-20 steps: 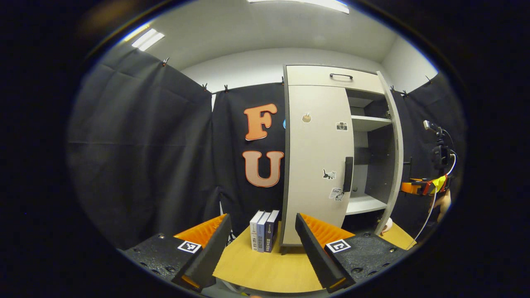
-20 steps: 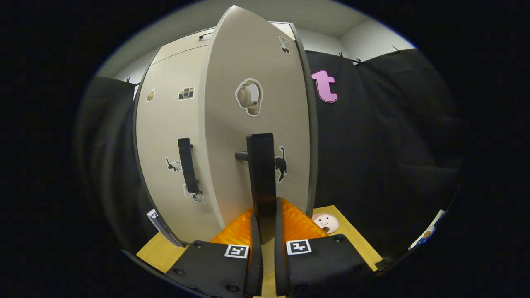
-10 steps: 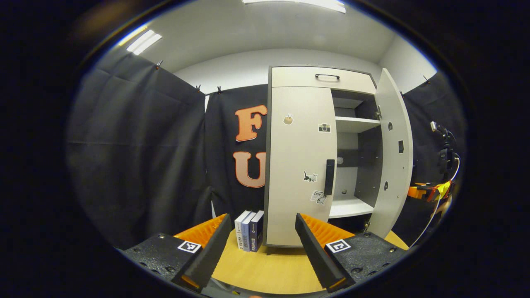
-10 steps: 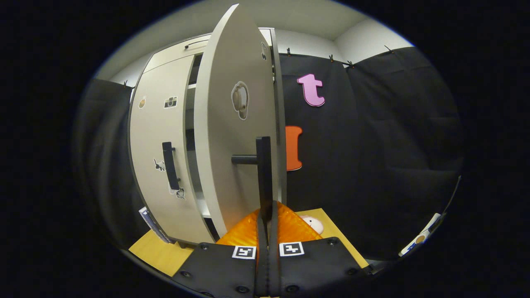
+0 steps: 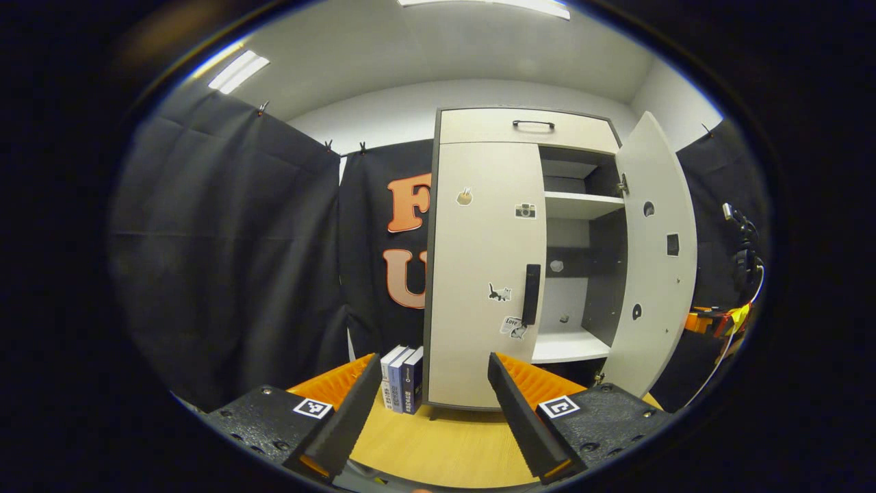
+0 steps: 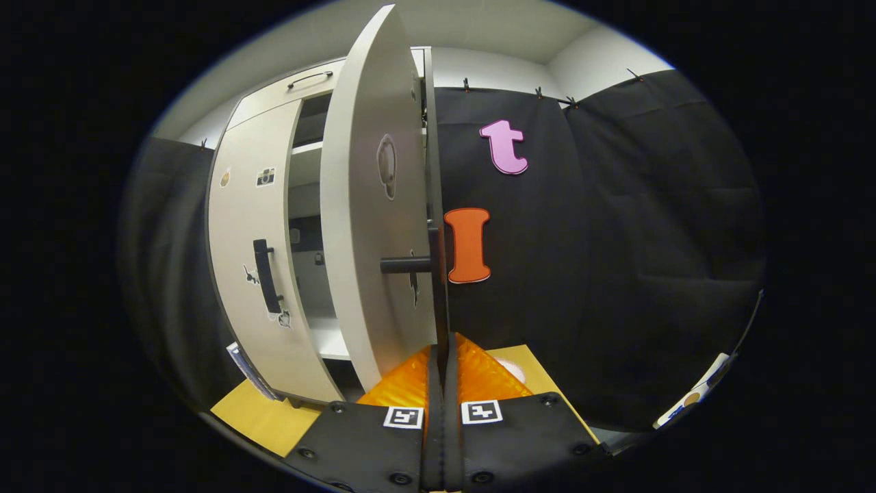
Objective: Open the right door of the double-door shoe cabinet with the right hand, and open the left door with the left hand.
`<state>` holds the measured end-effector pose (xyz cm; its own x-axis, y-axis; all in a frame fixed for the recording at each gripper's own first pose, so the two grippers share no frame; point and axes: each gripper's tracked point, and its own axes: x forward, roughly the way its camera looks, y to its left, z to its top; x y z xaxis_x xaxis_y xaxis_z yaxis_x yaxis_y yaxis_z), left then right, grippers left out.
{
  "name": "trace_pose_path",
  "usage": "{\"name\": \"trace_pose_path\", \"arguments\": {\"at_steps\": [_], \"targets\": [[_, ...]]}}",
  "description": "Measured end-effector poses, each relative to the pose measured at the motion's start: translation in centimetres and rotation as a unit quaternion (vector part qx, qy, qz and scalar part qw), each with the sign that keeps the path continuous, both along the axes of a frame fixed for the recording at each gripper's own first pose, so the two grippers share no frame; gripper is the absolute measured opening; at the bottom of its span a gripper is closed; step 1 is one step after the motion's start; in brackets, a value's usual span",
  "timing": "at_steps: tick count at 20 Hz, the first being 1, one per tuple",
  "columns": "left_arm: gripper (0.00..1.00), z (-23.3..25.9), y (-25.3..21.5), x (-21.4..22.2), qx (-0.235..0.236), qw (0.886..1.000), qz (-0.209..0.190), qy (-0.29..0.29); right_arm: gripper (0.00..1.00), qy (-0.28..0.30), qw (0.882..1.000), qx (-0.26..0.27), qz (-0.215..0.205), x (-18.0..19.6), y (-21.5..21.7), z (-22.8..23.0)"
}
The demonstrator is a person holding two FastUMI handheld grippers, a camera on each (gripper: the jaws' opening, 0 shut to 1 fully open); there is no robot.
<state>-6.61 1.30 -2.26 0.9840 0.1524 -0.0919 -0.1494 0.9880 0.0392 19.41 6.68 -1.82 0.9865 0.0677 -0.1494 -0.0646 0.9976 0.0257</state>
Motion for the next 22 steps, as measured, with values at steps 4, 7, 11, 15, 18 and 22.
{"name": "trace_pose_path", "arguments": {"at_steps": [4, 7, 11, 15, 18, 22], "targets": [[0.94, 0.3, -0.7, 0.1, 0.006, 1.0, 0.014, -0.006, 0.08, -0.006, 1.0, -0.003, 0.013, 0.0, -0.5, 0.2], [0.94, 0.1, -1.4, 0.5, 0.006, 1.0, 0.014, -0.004, 0.07, -0.013, 1.0, 0.002, 0.006, 0.1, -1.2, 0.3], [0.94, -0.2, -1.6, 1.4, 0.004, 1.0, 0.014, 0.002, 0.07, -0.001, 1.0, 0.012, -0.013, -0.9, -2.6, 0.3], [0.94, 0.2, -2.2, 2.9, 0.011, 1.0, 0.005, -0.004, 0.08, -0.018, 0.999, 0.032, -0.026, -1.2, -3.0, 0.9], [0.96, -0.2, -3.0, 5.0, 0.012, 1.0, -0.011, -0.001, 0.08, -0.026, 0.999, 0.019, -0.03, -1.5, -3.7, 1.2], [0.94, -0.1, -5.0, 8.2, 0.013, 0.999, -0.035, -0.005, 0.26, -0.029, 0.999, 0.026, -0.026, -2.2, -3.6, 1.2]]}}
